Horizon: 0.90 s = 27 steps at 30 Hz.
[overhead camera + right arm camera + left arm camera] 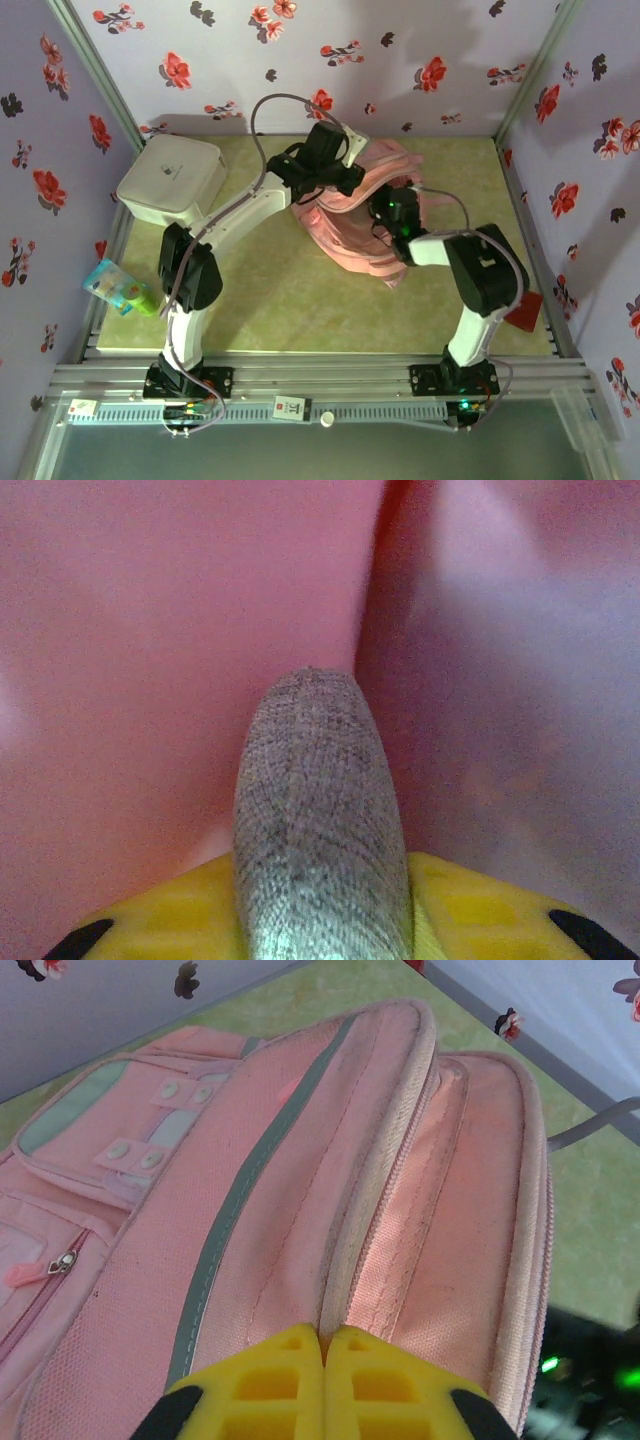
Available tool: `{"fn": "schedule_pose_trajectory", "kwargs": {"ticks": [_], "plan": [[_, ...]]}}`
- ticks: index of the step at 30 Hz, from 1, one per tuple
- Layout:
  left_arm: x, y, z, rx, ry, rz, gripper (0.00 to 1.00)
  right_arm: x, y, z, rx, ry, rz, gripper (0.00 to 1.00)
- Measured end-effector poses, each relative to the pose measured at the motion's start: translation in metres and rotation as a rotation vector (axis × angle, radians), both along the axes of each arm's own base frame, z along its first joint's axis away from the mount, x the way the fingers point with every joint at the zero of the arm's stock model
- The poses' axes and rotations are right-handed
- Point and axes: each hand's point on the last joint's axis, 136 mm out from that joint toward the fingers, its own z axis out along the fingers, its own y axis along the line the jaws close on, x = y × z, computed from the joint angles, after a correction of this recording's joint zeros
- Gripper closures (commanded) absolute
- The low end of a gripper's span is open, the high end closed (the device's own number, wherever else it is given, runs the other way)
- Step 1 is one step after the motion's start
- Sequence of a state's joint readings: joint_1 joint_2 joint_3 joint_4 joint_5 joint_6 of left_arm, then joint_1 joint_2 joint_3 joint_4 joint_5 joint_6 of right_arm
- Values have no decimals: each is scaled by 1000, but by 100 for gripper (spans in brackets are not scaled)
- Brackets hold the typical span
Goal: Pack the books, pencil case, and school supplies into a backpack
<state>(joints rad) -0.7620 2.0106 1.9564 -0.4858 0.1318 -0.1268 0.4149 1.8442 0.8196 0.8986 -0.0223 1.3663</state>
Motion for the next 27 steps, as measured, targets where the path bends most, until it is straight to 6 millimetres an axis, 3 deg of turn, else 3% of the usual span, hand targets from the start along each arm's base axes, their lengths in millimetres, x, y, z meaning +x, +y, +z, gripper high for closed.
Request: {"fn": "schedule_pose_trajectory", "kwargs": {"ticks": [5, 8, 13, 23, 27], "plan": [[3, 2, 3, -20, 21, 20, 100, 21, 26, -11, 44, -6, 1, 53], [6, 5, 4, -36, 32, 31, 100, 28, 30, -18, 72, 8, -5, 45], [10, 7, 7, -69, 53, 32, 100, 24, 29, -11, 95, 7, -8, 31], [14, 12, 2, -85, 83, 35, 100, -54, -25, 20, 176, 82, -39, 29], [11, 11, -6, -93, 108, 26, 100, -89, -53, 18, 136, 150, -96, 27]]}}
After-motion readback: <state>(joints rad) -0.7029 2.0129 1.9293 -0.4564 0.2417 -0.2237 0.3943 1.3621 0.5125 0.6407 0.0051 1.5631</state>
